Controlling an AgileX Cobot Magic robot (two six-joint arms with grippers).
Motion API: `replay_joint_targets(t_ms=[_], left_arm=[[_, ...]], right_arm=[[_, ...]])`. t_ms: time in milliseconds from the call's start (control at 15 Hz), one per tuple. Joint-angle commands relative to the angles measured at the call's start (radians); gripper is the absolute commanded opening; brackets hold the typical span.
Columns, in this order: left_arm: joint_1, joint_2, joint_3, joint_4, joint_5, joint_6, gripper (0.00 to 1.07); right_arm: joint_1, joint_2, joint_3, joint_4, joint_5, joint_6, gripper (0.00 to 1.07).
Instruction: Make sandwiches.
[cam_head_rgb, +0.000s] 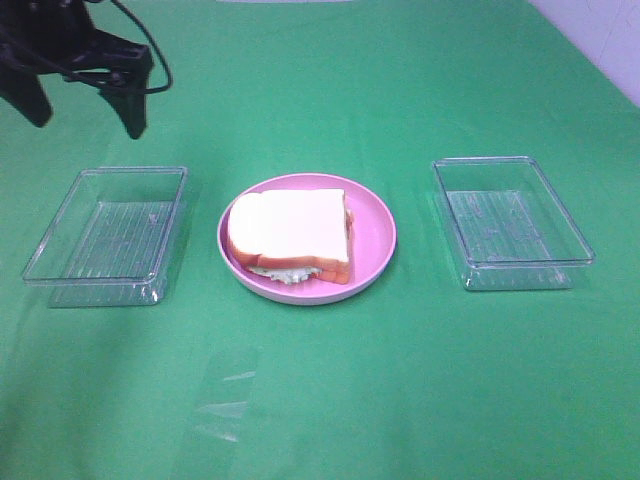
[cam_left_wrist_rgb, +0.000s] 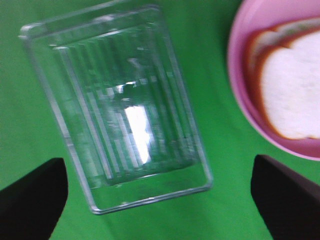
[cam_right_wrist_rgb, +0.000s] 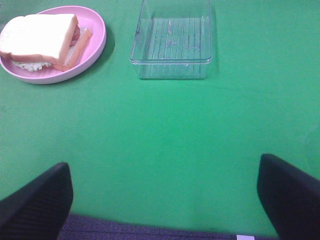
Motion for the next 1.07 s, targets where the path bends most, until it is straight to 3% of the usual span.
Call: replay_joint_targets(t_ms=[67,267,467,667,733,800,1067], left_arm=[[0.131,-0.019,-0.001,0.033,0.103,0.045,0.91],[0.229,-0.027,0.002,0.026,0.104,0.045,0.91],[0.232,-0.09,0.086,0.024,0.104,0.076,0.91],[0.232,-0.241,0.289,0.017,0.103,0.074,0.91],[0.232,-0.384,0.451,0.016,0.094,0.084,0.91],[0.232,-0.427,0.494,0.014,0.083,0.084,0.91],[0.232,-0.806,0.815,-0.016,-0.006,0.084,0.91]], right_arm=[[0.001,-0.033,0.001,-0.004,-0.001,-0.002,0.96],[0.001,-0.033,0.001,-0.004,-0.001,0.001,0.96],[0.001,-0.033,0.001,-0.003,-0.001,0.001,0.96],[0.001,-0.033,0.001,-0.003,-0.001,0.001,0.96],[0.001,-0.033,0.001,-0.003,-0.001,0.001,0.96],[0.001,-0.033,0.001,-0.003,-0.001,0.001,0.96],[0.001,-0.033,0.001,-0.004,-0.001,0.0,0.96]])
